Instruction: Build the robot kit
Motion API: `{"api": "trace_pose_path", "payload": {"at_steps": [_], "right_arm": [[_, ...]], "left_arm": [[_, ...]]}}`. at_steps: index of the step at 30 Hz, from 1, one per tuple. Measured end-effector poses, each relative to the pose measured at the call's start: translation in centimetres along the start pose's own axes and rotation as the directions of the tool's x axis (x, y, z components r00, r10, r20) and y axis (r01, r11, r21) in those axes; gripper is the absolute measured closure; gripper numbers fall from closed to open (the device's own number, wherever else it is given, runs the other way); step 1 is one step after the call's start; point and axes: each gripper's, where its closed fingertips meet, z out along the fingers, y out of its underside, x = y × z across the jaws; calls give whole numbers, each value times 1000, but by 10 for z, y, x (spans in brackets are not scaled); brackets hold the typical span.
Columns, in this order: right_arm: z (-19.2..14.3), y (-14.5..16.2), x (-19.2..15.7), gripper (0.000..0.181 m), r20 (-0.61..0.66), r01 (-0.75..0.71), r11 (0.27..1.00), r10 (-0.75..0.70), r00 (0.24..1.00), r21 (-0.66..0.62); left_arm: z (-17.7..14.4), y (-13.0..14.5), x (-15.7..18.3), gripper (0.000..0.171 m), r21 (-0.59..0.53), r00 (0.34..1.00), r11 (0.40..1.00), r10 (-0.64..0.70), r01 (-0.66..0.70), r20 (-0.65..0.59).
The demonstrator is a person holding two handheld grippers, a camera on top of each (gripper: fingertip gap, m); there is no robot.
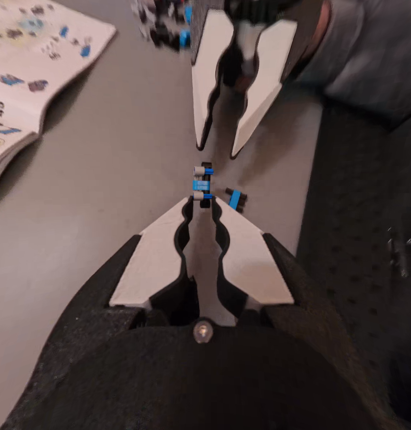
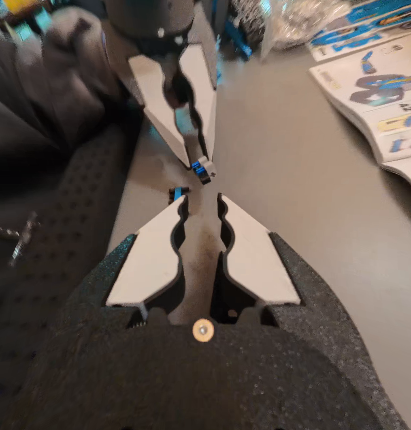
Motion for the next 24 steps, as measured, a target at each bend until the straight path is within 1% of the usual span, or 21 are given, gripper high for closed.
{"api": "trace_pose_path", "payload": {"at_steps": [1, 2, 3, 6, 7, 9, 12, 16, 19, 20, 21, 23, 24], "right_arm": [[5, 6, -3, 155, -4, 38, 998, -38, 999, -44], [11, 11, -4, 148, -13, 70, 994, -71, 997, -85], [17, 15, -5, 139, -24, 99, 988, -103, 994, -116], [30, 23, -15, 110, 3, 195, 962, -198, 980, -190], [32, 25, -18, 108, 3, 229, 952, -233, 972, -201], [33, 29, -14, 115, -37, 261, 937, -276, 960, -233], [33, 33, -15, 129, -32, 244, 938, -259, 965, -245], [29, 33, -14, 128, -37, 228, 943, -244, 969, -244], [26, 33, -15, 129, -30, 195, 953, -207, 978, -231], [26, 34, -16, 129, -26, 184, 955, -196, 980, -234], [27, 36, -16, 129, -29, 183, 952, -196, 980, -246], [28, 35, -14, 132, -47, 196, 948, -214, 976, -251], [29, 34, -14, 133, -51, 196, 947, -216, 975, -253]], "left_arm": [[1, 5, 1, 157, -40, 1000, 999, 26, -26, 0], [3, 8, 4, 157, -70, 999, 997, 43, -44, -16], [5, 11, 6, 157, -100, 998, 993, 59, -62, -35], [15, 20, 2, 156, -183, 994, 978, 98, -104, -38], [17, 19, 1, 156, -185, 994, 977, 99, -104, -39], [21, 17, 6, 156, -184, 992, 977, 87, -103, -90], [21, 16, 5, 156, -173, 991, 981, 71, -90, -113], [14, 15, 8, 150, -131, 988, 990, 28, -48, -150], [7, 16, 13, 138, -105, 981, 994, -1, -20, -195], [7, 18, 14, 132, -105, 979, 994, -2, -19, -203], [8, 20, 15, 130, -109, 978, 994, 2, -26, -207], [11, 26, 21, 130, -130, 977, 990, 26, -55, -212], [13, 26, 22, 130, -121, 980, 990, 44, -69, -196]]}}
